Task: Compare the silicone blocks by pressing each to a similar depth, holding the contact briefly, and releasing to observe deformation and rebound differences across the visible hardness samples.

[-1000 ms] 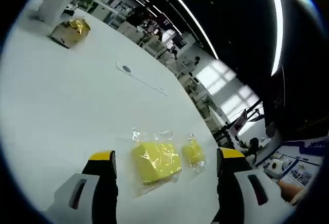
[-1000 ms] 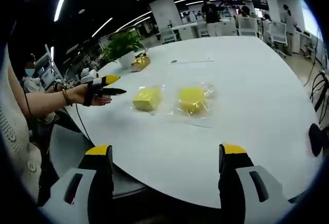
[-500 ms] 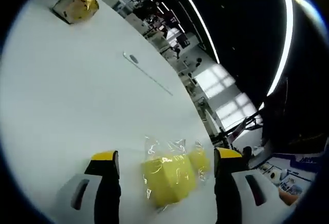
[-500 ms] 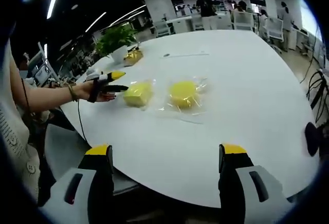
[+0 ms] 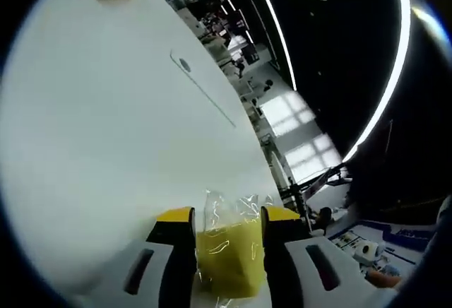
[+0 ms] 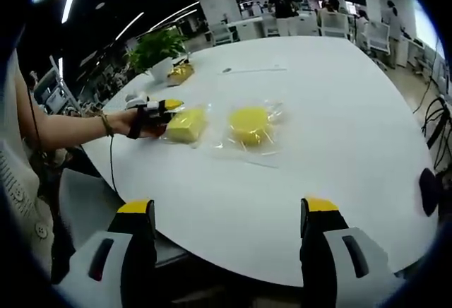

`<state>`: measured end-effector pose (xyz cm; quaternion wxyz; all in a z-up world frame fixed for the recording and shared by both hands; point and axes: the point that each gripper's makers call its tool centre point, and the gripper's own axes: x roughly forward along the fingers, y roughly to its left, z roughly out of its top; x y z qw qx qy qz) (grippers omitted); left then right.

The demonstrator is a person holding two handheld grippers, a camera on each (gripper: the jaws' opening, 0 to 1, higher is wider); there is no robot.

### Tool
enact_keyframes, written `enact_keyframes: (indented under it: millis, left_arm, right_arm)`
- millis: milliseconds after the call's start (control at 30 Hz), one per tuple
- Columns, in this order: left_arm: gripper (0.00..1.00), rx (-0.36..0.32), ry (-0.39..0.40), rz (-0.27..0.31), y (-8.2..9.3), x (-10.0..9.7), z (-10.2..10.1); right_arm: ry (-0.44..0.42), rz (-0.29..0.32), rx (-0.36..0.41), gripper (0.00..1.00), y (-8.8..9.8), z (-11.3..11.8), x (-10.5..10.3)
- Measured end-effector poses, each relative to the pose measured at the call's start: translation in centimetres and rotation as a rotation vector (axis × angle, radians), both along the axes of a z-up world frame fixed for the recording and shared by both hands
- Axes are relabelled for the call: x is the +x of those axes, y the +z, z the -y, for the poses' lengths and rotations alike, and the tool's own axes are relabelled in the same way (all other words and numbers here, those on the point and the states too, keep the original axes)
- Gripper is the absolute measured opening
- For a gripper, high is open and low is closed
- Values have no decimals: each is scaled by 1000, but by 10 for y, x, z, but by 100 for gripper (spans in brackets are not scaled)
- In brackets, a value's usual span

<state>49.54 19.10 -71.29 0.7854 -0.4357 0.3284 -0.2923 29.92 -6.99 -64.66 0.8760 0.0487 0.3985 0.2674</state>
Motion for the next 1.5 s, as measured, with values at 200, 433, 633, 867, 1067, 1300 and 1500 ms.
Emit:
enact_keyframes:
  millis: [200, 433, 633, 867, 1067, 1300, 1500]
  left_arm:
    - [16, -34, 44, -45, -4, 6, -4]
    - [0, 4, 29, 12, 2, 12, -5]
    - [0, 74, 13, 78, 7, 16, -6]
    - [0, 158, 1, 144, 18, 18, -6]
    - [0, 194, -8, 193, 36, 14, -1]
    - [0, 213, -61, 257, 69, 0, 16]
    - [0, 217, -125, 307, 91, -16, 40]
  right_arm:
    - [3, -7, 0, 78, -3, -4, 4]
    - [9, -10, 4, 78, -4, -10, 8]
    - [12, -7, 2, 78, -4, -11, 9]
    - [15, 1, 11, 77, -3, -14, 8]
    - [25, 24, 24, 77, 1, -18, 8]
    - [43, 53, 47, 76, 6, -25, 8]
    - [54, 78, 64, 76, 11, -28, 5]
